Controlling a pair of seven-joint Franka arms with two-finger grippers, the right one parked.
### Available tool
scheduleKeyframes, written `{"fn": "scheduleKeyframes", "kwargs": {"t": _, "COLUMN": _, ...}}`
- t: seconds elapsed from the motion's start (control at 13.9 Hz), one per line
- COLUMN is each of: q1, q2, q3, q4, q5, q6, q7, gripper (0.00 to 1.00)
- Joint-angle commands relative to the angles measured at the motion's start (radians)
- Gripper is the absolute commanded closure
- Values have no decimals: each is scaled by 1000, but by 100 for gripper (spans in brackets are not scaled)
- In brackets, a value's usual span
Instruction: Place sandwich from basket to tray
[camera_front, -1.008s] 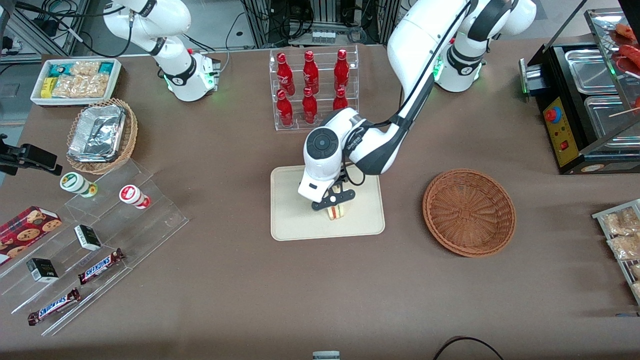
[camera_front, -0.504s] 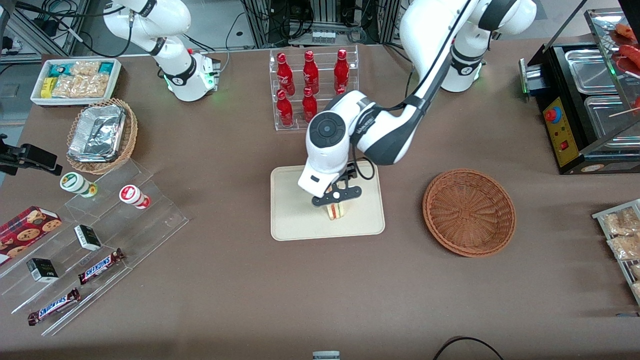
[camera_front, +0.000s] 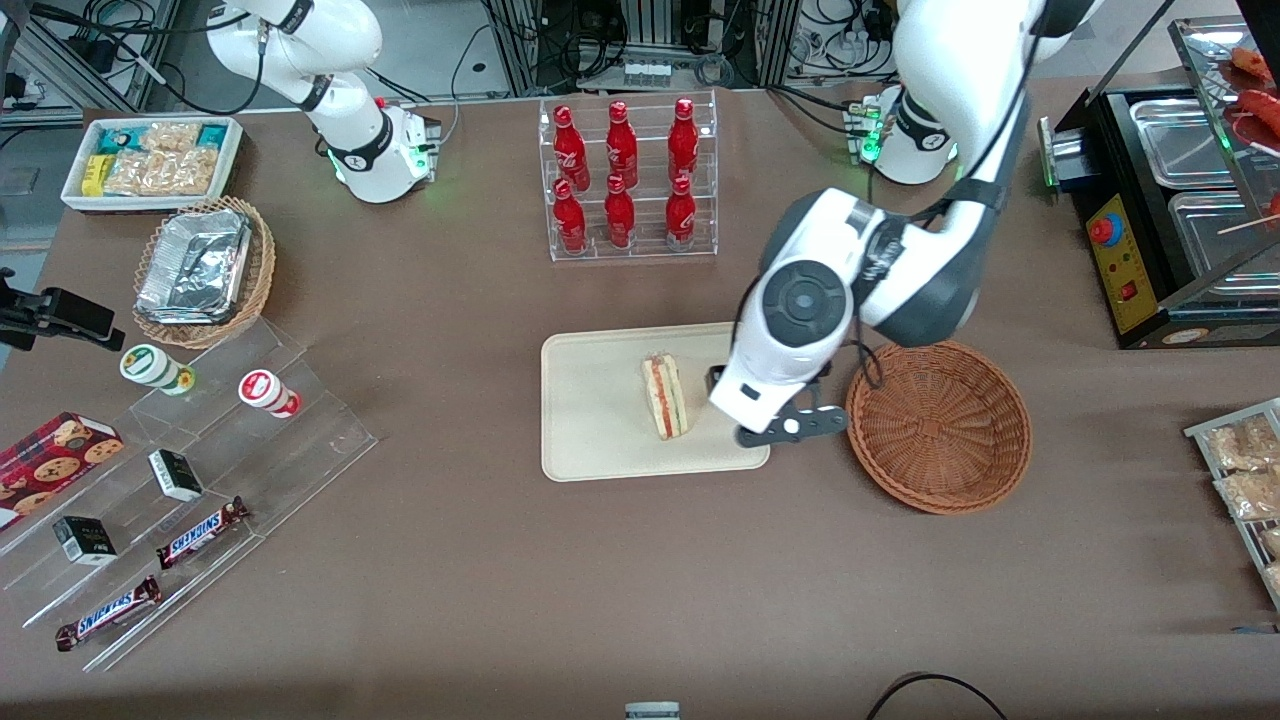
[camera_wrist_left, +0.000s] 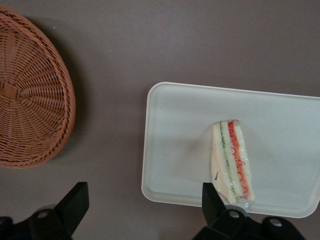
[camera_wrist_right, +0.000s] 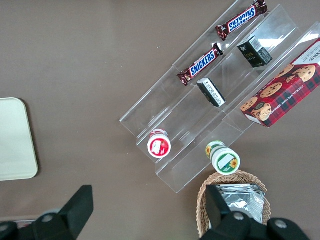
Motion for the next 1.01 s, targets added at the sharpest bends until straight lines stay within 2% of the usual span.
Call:
{"fn": "scheduleKeyframes", "kwargs": {"t": 0.0, "q1": 57, "q2": -100, "q3": -6, "q4": -123, "q5": -5, "q6": 4, "q7": 118, "gripper": 0}}
{"fn": "scheduleKeyframes", "kwargs": {"t": 0.36, "q1": 221, "q2": -219, "q3": -6, "q4": -217, "q5": 3, "q6": -3, "q7": 349, "gripper": 0}}
{"fn": "scheduleKeyframes", "kwargs": {"t": 0.58, "q1": 316, "q2": -333, "q3": -6, "q4": -303, "q5": 3, "q6": -38, "q7": 490, "gripper": 0}}
{"fn": "scheduleKeyframes", "kwargs": {"t": 0.94, "q1": 453, "q2": -486, "q3": -15, "q4": -317, "q5": -2, "q6": -199, "q7": 715, "gripper": 0}}
